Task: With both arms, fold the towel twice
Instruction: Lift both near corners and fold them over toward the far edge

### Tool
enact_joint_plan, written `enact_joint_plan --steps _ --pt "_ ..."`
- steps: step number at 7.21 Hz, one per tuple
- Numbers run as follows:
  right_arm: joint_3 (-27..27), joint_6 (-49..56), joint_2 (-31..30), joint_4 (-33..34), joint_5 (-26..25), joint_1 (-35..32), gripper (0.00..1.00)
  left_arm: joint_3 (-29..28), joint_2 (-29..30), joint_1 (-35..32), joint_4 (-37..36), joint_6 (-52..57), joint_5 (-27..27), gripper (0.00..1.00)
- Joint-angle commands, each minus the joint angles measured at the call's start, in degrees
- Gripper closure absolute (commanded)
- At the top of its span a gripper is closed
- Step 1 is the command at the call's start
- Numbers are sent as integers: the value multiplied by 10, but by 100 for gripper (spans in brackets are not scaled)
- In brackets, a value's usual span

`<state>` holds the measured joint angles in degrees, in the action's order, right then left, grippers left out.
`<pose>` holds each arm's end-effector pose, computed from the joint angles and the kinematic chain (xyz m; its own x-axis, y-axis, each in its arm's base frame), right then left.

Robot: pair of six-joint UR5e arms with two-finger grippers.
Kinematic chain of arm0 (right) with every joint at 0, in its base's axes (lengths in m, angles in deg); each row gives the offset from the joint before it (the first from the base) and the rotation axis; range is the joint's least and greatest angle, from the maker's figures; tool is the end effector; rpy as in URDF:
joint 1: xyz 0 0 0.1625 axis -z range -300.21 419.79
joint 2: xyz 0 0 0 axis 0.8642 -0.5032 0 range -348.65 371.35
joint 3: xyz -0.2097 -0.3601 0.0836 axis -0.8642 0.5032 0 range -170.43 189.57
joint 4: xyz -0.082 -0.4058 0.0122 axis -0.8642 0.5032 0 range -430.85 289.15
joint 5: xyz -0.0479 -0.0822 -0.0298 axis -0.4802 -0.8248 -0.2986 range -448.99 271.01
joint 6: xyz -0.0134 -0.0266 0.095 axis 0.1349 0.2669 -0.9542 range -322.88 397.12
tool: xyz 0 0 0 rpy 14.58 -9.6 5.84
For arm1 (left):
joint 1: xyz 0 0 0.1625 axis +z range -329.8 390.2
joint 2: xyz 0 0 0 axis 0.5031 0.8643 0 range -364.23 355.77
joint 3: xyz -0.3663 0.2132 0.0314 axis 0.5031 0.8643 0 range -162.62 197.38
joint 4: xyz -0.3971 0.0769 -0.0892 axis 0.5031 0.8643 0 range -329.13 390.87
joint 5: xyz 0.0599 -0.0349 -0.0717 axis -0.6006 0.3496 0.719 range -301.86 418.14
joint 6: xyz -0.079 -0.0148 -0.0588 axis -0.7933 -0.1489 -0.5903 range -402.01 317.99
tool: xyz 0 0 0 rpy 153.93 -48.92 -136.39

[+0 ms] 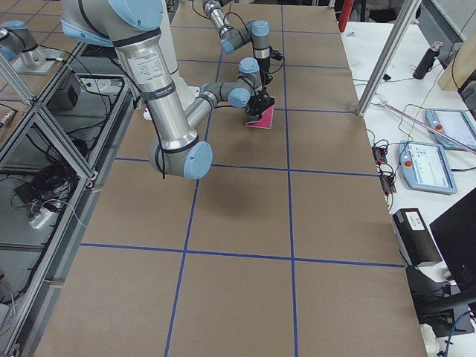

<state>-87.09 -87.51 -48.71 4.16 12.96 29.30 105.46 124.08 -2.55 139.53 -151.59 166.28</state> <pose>-0.5161 -0.4346 0.2794 0.2377 0.7853 0.5717 -0.5976 0.5822 -0.5512 0.5450 -0.4723 0.2358 0.3536 -0.6061 -0.7125 0.4436 0.7792 -0.4427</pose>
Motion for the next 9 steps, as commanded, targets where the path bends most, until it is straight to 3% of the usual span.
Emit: enact_joint_plan --steps 1,9 --pt "2 3 1 -4 1 -4 100 2 0 -8 1 1 1 100" --pt "15 11 2 -5 1 -9 100 -12 1 -10 2 8 1 100"
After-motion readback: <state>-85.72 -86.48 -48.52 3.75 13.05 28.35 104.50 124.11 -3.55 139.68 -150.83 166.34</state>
